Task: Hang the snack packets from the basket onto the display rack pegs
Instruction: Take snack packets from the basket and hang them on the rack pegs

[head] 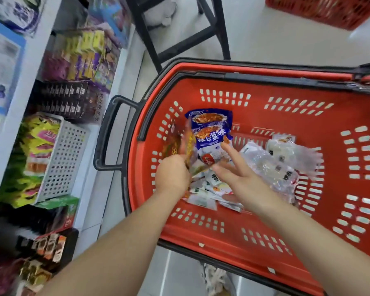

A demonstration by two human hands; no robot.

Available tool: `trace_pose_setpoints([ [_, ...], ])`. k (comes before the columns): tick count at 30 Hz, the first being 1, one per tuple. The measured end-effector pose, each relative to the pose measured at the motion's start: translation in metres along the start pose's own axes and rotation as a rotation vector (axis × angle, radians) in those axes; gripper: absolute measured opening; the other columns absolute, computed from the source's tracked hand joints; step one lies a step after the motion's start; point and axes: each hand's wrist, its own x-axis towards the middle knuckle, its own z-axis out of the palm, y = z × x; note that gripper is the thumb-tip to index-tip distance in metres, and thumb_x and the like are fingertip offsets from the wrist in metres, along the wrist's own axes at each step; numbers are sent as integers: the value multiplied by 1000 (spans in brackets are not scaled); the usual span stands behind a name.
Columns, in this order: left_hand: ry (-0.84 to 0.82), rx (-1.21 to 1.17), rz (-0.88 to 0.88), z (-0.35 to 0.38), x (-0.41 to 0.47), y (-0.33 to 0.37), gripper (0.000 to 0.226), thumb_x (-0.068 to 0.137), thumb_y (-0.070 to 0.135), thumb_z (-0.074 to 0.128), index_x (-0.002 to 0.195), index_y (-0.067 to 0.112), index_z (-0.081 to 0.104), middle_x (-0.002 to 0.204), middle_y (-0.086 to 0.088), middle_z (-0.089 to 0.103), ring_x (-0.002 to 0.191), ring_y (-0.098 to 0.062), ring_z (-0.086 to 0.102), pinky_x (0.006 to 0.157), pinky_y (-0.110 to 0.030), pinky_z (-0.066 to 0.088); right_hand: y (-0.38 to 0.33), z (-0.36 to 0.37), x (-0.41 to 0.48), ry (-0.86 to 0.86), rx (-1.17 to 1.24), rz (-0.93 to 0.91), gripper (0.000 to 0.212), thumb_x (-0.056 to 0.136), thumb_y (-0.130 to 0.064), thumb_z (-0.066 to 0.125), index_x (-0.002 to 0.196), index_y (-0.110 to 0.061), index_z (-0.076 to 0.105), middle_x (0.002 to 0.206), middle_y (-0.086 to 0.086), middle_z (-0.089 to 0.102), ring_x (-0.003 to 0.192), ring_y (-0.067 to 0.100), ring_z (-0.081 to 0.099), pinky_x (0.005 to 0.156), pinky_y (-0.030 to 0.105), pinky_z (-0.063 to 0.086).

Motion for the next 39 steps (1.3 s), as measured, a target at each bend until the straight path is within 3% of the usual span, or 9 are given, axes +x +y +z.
trace_pose_setpoints([
  [7,-157,-19,558,-4,-51,10,45,77,6,46,113,21,70,105,-2,69,92,-30,66,75,-39,55,-9,4,38,228,-198,-19,100,82,7,56,148,-51,9,113,4,68,84,27,69,64,50,59],
  [13,-304,-687,274,-38,-44,17,17,93,20,60,100,35,67,95,14,70,86,-5,66,81,-31,54,-5,-47,11,413,-247,27,89,86,0,69,150,-40,22,126,-5,58,75,11,67,65,32,57],
  [17,-68,-229,215,-31,20,27,37,91,6,51,121,25,58,134,4,52,121,-18,51,97,-32,43,-1,-81,-9,572,-306,-6,51,84,-10,73,127,-26,52,99,-12,66,90,15,66,90,44,54],
  [21,-218,218,277,4,89,46,55,84,4,53,137,19,49,160,-6,9,139,-33,19,109,-45,37,15,-92,-11,675,-352,-62,23,87,-18,69,108,-24,61,94,-4,70,90,23,67,86,45,54],
  [25,-393,425,230,25,127,49,41,83,19,51,123,14,55,148,-12,32,131,-35,27,104,-48,37,36,-91,-12,691,-304,-66,32,92,-12,63,120,-23,55,85,-15,63,81,18,68,67,33,53],
  [29,-109,180,259,9,87,47,30,91,13,54,114,26,67,116,8,59,120,-21,36,84,-37,28,30,-82,-33,685,-336,-94,81,86,3,65,146,-40,30,100,-30,50,68,2,51,65,7,42],
  [32,167,-209,333,-43,27,45,25,85,9,66,87,31,76,82,25,55,98,1,48,91,-27,36,11,-71,-54,680,-309,-169,74,83,12,66,131,-40,45,100,-34,48,80,-13,56,68,-6,35],
  [36,209,-444,551,-118,-73,51,34,81,-5,64,101,19,76,97,13,64,92,3,55,84,-1,38,-51,-46,-98,688,-98,-224,77,80,11,68,137,-33,40,115,-38,44,95,-30,48,83,-3,37],
  [39,162,-216,734,-164,-141,61,60,71,13,65,130,20,56,125,8,50,113,-10,49,89,-24,51,-115,-31,-140,654,60,-237,81,78,13,68,135,-37,41,114,-27,58,86,-15,61,73,9,51],
])
